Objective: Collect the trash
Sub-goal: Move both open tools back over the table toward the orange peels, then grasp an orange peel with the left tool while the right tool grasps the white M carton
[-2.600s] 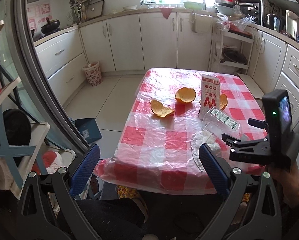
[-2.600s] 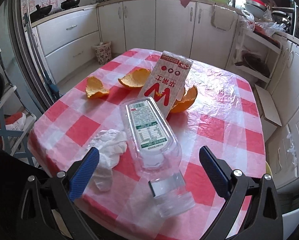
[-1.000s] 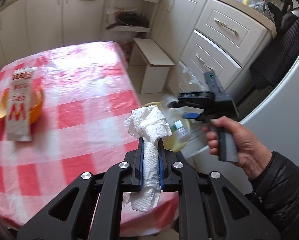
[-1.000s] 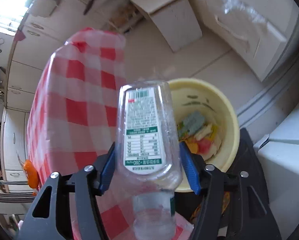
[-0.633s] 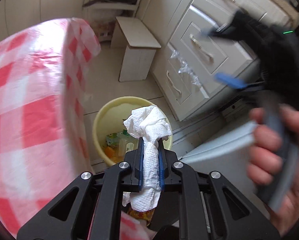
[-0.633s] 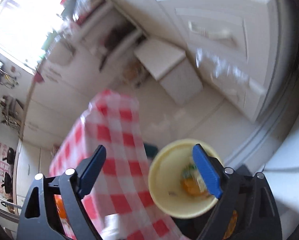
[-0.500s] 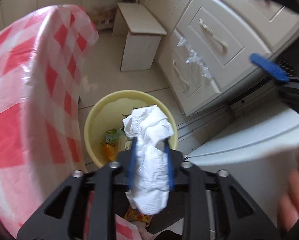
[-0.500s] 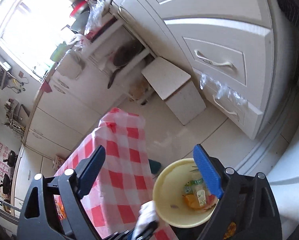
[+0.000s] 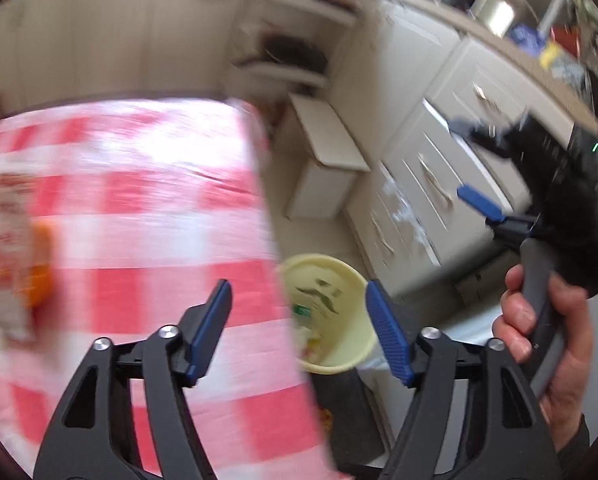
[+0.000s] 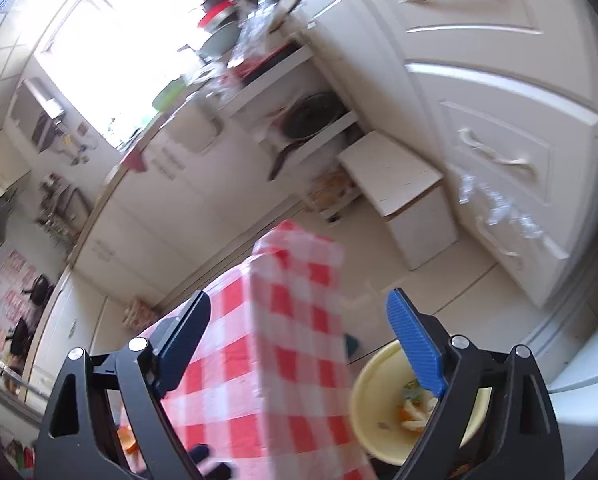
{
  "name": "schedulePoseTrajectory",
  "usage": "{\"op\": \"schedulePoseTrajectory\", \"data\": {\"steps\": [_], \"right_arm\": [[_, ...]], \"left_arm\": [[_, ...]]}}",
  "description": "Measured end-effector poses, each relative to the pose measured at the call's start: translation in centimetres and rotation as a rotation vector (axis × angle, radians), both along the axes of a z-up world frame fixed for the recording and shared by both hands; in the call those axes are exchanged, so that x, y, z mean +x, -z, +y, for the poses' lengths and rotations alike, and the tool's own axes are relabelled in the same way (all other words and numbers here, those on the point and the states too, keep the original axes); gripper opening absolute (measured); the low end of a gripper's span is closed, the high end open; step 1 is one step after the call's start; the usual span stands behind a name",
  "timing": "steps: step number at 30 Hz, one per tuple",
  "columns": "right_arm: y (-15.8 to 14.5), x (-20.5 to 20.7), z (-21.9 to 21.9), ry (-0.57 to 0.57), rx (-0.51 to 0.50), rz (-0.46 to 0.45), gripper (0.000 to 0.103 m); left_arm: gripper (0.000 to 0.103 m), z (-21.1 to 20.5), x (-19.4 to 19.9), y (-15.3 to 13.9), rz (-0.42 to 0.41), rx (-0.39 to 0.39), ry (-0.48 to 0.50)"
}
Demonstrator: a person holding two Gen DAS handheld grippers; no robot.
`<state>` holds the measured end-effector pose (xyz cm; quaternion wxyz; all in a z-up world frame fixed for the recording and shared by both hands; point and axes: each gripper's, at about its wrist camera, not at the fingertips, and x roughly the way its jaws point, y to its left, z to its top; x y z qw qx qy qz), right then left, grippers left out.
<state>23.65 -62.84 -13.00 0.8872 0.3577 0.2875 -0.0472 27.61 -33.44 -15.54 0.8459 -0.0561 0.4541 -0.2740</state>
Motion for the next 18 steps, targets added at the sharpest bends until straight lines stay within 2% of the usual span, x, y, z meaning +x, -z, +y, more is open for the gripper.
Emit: {"op": "schedulePoseTrajectory", "data": {"steps": [2,4,6,9,11,14,18], "right_arm": [[0.3,1.9,2.7,-0.098,0.047,-0.002,0.087],[0.8,3.7,5.7,-0.195,0.086,0.009,0.087],[1.2,5.5,9.2,-0.289,0.11,0.023,0.087],[1.7,7.9,14.4,-0.421,0.118,0.046,0.087],[2.1,9.5,17.7,-0.481,0.084,0.071,0.087],[3.3,11.5,20.8,-0.52,0.081,0.106,0.087],[5.1,14.0,23.5,-0.538,0.092,0.157,0.087]], "left_arm": [[0.075,5.5,0.3,-0.7,-0.025,0.015,-0.102],[0.076,11.1,1.2,-0.7,-0.032,0.076,-0.206],[0.075,17.0,2.9,-0.1,-0.001,0.144,-0.304],[0.075,24.2,5.1,0.8,0.061,0.163,-0.43],[0.075,27.8,6.5,1.5,0.096,0.168,-0.494],[0.075,30.8,9.2,3.4,0.15,0.195,-0.509],[0.075,32.2,12.2,5.3,0.155,0.247,-0.455]]}}
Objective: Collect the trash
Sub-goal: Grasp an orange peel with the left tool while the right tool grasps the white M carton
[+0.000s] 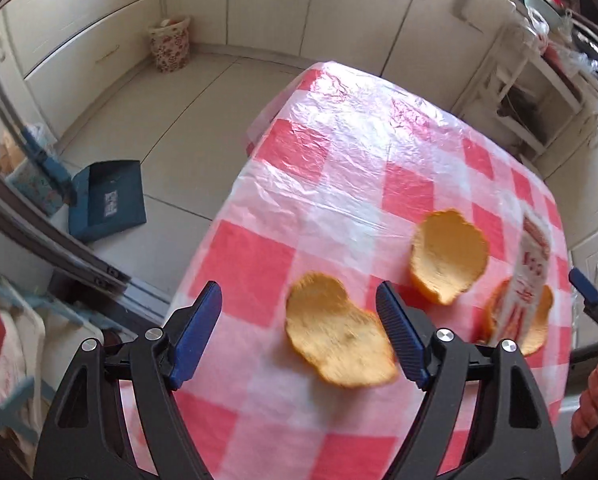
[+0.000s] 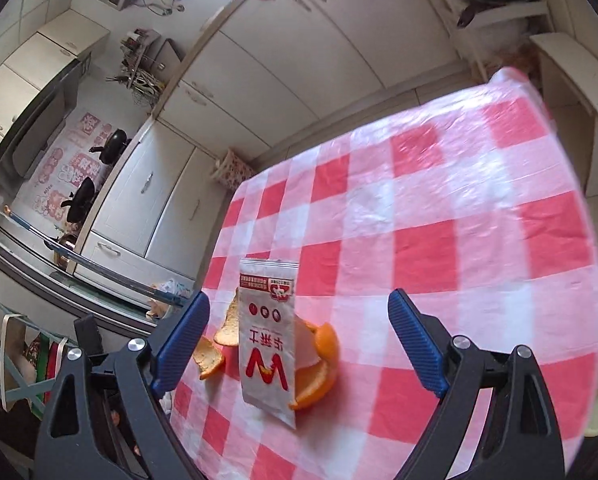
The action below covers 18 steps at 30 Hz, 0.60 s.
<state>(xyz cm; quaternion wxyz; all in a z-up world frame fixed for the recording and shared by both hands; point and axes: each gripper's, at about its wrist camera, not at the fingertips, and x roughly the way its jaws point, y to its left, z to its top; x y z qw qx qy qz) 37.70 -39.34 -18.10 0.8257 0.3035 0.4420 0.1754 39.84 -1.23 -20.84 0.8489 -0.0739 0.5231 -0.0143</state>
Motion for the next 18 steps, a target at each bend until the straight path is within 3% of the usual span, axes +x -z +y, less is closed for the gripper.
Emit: {"op": "schedulePoseTrajectory", "data": {"steps": [4,6,8,9,11,13,15,18], "right_arm": [[1.7,1.4,1.8,-0.015,-0.025,0.046,0.087],[2.4,1.9,2.3,-0.026,-0.02,0.059,0.087],[2.9,2.6,2.6,-0.047,-0.001,0.062,0.087],[3.0,2.8,2.9,-0.062,0.003,0.057,0.082],[3.1,3.0,3.5,-0.112,0.016,0.053,0.059],[3.0,2.9,3.9,-0.154,0.044,0.051,0.024],[2.5,2.4,4.1,-0.177,0.05,0.03,0.012],[0.5,1.1,4.6,-0.206,0.106,-0.029,0.007]], "left_arm": [[0.075,-1.1,1.7,1.3,0.024,-0.004,0.111],[0.062,-1.6,2.0,1.6,0.024,-0.005,0.159],[0.039,-1.8,2.5,1.7,0.023,-0.005,0.189],[0.025,-1.9,2.7,1.8,0.03,-0.017,0.203],[0.011,-2.2,3.1,1.8,0.049,-0.034,0.225],[0.007,-2.4,3.2,1.8,0.058,-0.056,0.238],[0.006,-2.8,2.7,0.9,0.04,-0.066,0.259],[0.005,-3.0,1.8,-0.6,0.003,-0.1,0.284]]}}
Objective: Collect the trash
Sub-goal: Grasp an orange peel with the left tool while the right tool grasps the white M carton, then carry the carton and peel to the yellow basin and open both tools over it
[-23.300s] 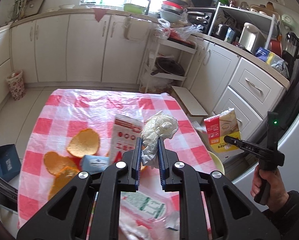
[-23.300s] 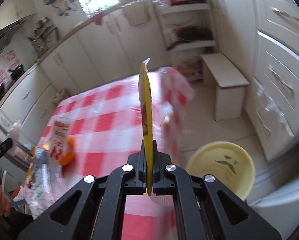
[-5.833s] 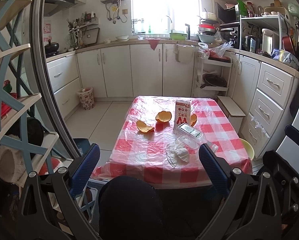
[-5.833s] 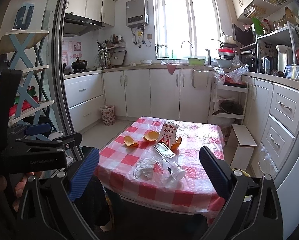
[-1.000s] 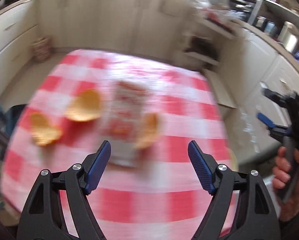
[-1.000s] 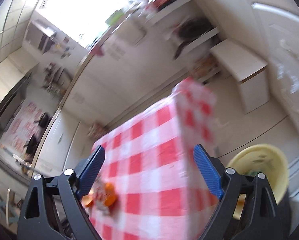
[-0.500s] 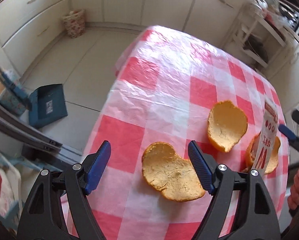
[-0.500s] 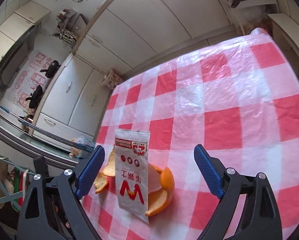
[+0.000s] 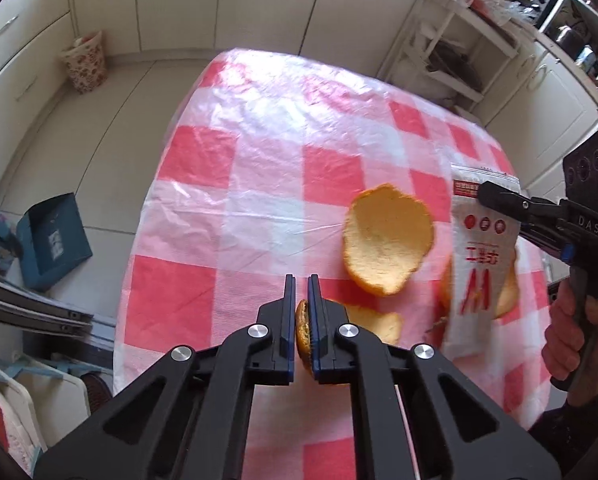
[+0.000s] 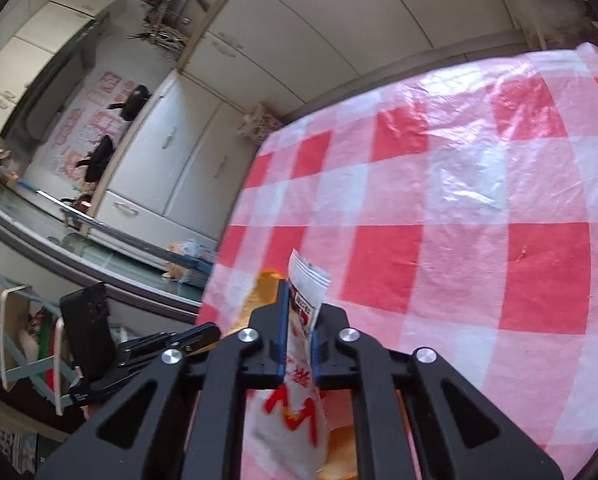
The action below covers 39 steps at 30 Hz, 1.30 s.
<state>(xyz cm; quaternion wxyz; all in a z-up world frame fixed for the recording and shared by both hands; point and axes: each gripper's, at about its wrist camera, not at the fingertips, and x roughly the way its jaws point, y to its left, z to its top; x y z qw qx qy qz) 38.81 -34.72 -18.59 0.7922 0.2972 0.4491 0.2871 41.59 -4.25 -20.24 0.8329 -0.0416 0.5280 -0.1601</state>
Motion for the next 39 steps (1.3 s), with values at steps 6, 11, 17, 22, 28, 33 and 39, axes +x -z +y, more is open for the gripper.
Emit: {"op": "schedulePoseTrajectory", "data": {"steps": [6,11,17,22,28,33,39], "right_arm": [[-3.7,-3.2,0.0,-0.047,0.122,-0.101,0.006],[-5.9,-6.2,-0.9,-0.051,0.181,-0.168,0.006],[-6.7,-8.7,-3.1,-0.01,0.121,-0.186,0.006],[-1.9,-8.7,-3.9,0.025,-0.024,0.033,0.083],[3.1,-8.5,-1.5,0.032,0.003,0.178,0.074],[5.0,-7.6,0.5,0.062,0.117,0.195,0.036],[3.1,-8.0,-0.2,0.048,0.177,0.125,0.003]], "left_arm": [[0.005,0.4,-2.2,-2.0,-0.024,-0.088,0.026],[0.005,0.2,-4.4,-4.1,-0.078,-0.145,0.066],[0.005,-1.3,-7.1,-4.7,-0.096,-0.151,0.087],[0.005,-2.4,-8.0,-3.0,-0.056,-0.108,0.087],[0.005,-4.1,-8.6,-2.3,-0.052,-0.07,0.131],[0.005,-4.0,-8.5,-2.3,-0.054,-0.071,0.148],[0.005,-2.1,-8.1,-3.1,-0.06,-0.126,0.123]]}}
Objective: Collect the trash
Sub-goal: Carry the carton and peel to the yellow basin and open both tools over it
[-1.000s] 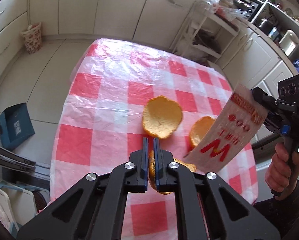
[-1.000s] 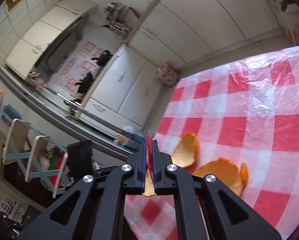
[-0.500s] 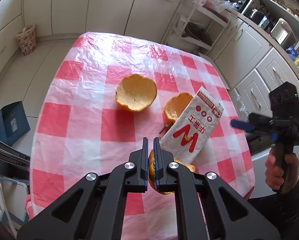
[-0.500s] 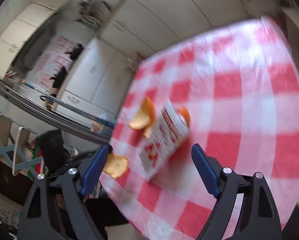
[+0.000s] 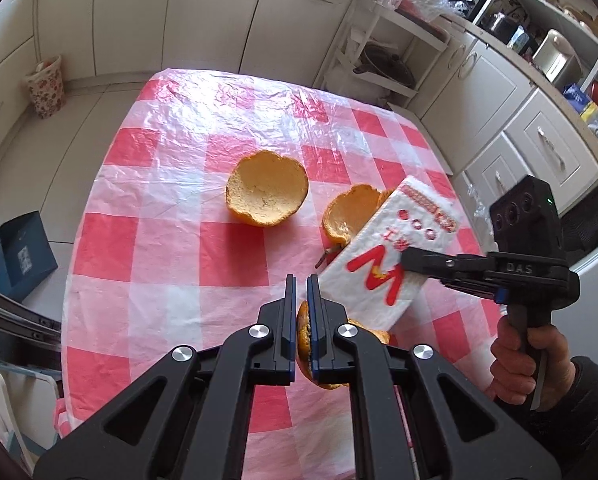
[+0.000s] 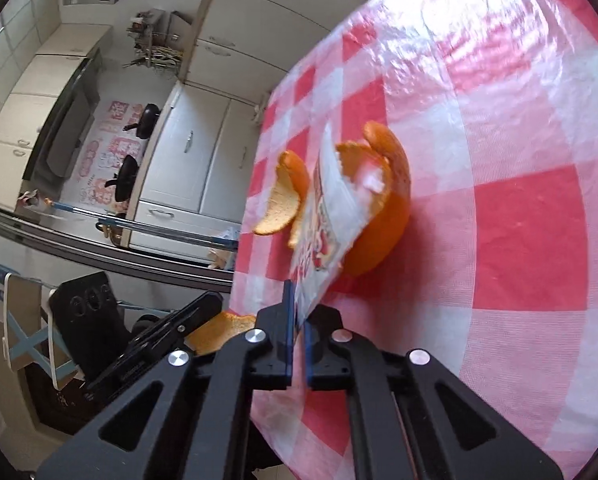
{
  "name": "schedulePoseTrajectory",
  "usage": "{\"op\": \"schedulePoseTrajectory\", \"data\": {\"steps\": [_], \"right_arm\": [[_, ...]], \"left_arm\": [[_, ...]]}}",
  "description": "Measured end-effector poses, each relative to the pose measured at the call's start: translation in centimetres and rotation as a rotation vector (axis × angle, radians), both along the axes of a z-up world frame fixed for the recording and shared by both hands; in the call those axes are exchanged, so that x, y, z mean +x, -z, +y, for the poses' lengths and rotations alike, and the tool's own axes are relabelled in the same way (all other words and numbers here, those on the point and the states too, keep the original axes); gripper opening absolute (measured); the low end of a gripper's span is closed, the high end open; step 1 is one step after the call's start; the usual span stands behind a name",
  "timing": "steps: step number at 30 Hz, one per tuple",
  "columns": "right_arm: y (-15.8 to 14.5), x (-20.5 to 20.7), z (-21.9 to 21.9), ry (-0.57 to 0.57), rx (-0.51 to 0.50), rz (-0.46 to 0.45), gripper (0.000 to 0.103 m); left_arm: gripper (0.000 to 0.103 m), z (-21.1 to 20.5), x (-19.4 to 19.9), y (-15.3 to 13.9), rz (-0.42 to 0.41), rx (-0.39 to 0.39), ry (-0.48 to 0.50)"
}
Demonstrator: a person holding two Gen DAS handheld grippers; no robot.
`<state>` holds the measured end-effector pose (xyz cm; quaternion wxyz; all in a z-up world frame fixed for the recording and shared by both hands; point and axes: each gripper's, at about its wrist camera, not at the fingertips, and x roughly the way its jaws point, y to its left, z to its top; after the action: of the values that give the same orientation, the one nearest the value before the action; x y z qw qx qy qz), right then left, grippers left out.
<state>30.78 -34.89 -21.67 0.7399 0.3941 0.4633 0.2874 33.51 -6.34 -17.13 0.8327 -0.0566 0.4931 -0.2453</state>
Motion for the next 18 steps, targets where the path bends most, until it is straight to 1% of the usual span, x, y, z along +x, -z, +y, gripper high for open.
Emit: {"op": "schedulePoseTrajectory", "data": {"steps": [3,4,6,8,9,10,12,13,15,16,18], "right_arm": [[-3.4,-1.4,-2.1,0.022,-0.012,-0.118,0.003],[-4.4,-1.9,-3.0,0.035,-0.034,-0.152,0.003],[-6.5,-3.0,-5.1,0.075,-0.096,-0.217,0.003],[-8.1,-4.0,-7.6,0.141,-0.189,-0.255,0.003],[-8.9,-4.7,-9.2,0.185,-0.234,-0.272,0.003],[-9.5,-5.5,-11.2,0.243,-0.303,-0.278,0.003],[-9.9,-7.0,-14.6,0.347,-0.452,-0.266,0.003],[-9.8,-7.8,-16.2,0.4,-0.547,-0.241,0.003],[-8.5,-8.7,-18.6,0.456,-0.693,-0.178,0.003],[-7.2,-8.9,-19.7,0.463,-0.734,-0.132,0.003],[-3.9,-8.9,-21.4,0.446,-0.77,-0.028,0.003]], "left_arm": [[0.005,0.3,0.0,-0.6,-0.007,-0.045,0.002],[0.005,0.1,-0.1,-0.9,-0.014,-0.06,0.009],[0.005,-0.6,-0.4,-1.3,-0.025,-0.078,0.026],[0.005,-1.6,-0.7,-1.8,-0.032,-0.093,0.046],[0.005,-2.3,-0.8,-2.0,-0.032,-0.109,0.059],[0.005,-3.0,-0.9,-2.2,-0.032,-0.122,0.07],[0.005,-5.1,-1.1,-2.9,-0.041,-0.151,0.098],[0.005,-6.3,-1.2,-3.2,-0.043,-0.167,0.114],[0.005,-9.0,-1.5,-3.6,-0.038,-0.2,0.144],[0.005,-10.3,-1.7,-3.8,-0.036,-0.207,0.16],[0.005,-13.9,-2.3,-3.8,-0.027,-0.212,0.204]]}}
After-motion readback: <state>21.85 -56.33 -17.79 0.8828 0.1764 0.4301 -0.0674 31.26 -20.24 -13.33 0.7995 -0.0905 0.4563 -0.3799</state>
